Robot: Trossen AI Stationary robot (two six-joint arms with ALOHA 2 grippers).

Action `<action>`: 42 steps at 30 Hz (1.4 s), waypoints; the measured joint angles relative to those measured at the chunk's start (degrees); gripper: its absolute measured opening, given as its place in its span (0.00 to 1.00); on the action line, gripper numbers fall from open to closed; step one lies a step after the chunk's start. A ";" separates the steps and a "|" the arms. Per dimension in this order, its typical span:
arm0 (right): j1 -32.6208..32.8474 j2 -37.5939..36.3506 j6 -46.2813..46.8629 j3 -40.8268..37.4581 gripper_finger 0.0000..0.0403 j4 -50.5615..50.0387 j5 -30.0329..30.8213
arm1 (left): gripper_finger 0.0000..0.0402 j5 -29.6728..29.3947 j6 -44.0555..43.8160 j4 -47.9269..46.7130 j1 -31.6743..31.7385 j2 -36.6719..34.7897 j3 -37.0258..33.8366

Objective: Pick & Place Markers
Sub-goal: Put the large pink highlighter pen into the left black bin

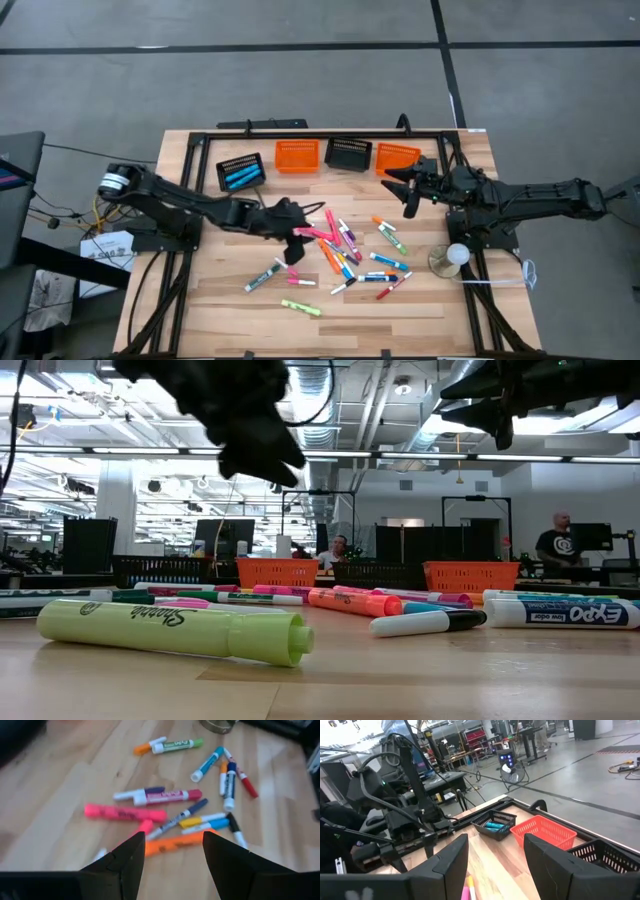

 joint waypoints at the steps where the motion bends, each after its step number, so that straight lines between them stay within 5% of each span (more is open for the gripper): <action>1: 0.00 0.00 0.00 0.00 0.46 0.00 0.01 | 0.50 0.04 1.44 -0.15 0.57 0.97 0.86; 18: 0.09 0.00 0.00 0.00 0.46 -0.66 0.02 | 0.50 5.91 8.57 -0.03 7.78 6.61 4.89; 26: 0.09 0.00 0.00 0.00 0.46 -0.72 0.02 | 0.50 5.93 16.95 -5.56 7.75 7.18 5.37; 42: 0.09 0.00 0.00 0.00 0.46 -0.92 0.03 | 0.41 10.03 17.15 -5.62 7.14 14.21 5.37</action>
